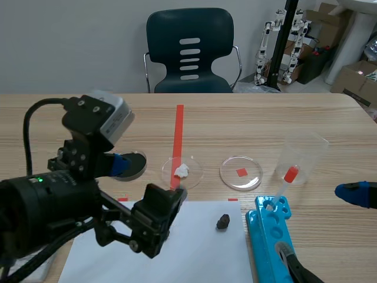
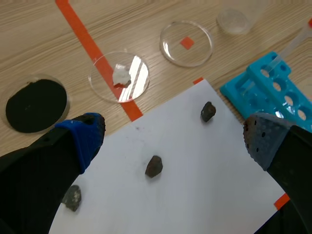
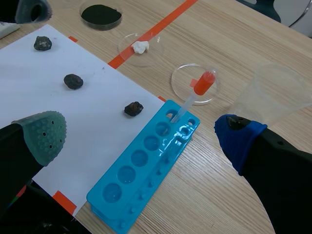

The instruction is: Pick up the right mineral with the left hand

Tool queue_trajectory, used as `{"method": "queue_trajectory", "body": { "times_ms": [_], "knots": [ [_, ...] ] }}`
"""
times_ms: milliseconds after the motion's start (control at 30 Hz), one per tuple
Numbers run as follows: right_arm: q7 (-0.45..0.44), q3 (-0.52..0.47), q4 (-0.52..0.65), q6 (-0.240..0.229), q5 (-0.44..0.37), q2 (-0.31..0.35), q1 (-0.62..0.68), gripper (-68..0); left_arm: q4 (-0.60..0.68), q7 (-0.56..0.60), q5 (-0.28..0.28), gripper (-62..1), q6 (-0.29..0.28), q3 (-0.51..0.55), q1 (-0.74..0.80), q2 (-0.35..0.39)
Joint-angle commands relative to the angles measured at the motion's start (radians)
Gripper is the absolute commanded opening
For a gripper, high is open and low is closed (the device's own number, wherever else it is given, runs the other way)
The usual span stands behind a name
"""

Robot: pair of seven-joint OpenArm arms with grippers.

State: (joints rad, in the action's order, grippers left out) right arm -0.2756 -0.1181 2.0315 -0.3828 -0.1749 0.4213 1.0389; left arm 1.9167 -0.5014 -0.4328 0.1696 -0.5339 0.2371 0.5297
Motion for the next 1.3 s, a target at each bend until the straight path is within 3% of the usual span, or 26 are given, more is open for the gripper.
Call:
{"method": "queue_trajectory", "body": {
  "times_ms": [0, 67, 167, 433, 767, 1033, 1267],
  "knots": [
    [-0.01, -0.006, 0.005, -0.001, -0.012, 0.0, -0.011, -2.9, 0.009, -0.01, -0.007, -1.0, 0.038, -0.039, -0.055, -0.003],
    [-0.01, -0.006, 0.005, -0.001, -0.012, 0.0, -0.011, -2.9, -0.017, -0.047, -0.017, -1.0, 0.095, -0.116, -0.135, -0.015],
    [-0.01, -0.006, 0.005, -0.001, -0.012, 0.0, -0.011, -2.9, -0.075, -0.098, -0.018, -1.0, 0.138, -0.205, -0.24, -0.05],
    [-0.01, -0.006, 0.005, -0.001, -0.012, 0.0, -0.011, -2.9, -0.287, -0.142, -0.02, -1.1, 0.141, -0.376, -0.441, -0.143],
    [-0.01, -0.006, 0.005, -0.001, -0.012, 0.0, -0.011, -2.9, -0.457, -0.051, -0.02, -1.1, 0.103, -0.549, -0.527, -0.202],
    [-0.01, -0.006, 0.005, -0.001, -0.012, 0.0, -0.011, -2.9, -0.618, -0.043, -0.004, -1.1, 0.017, -0.56, -0.566, -0.285],
    [-0.01, -0.006, 0.005, -0.001, -0.012, 0.0, -0.011, -2.9, -0.671, 0.037, 0.028, -1.1, -0.074, -0.56, -0.573, -0.298]
  ]
}}
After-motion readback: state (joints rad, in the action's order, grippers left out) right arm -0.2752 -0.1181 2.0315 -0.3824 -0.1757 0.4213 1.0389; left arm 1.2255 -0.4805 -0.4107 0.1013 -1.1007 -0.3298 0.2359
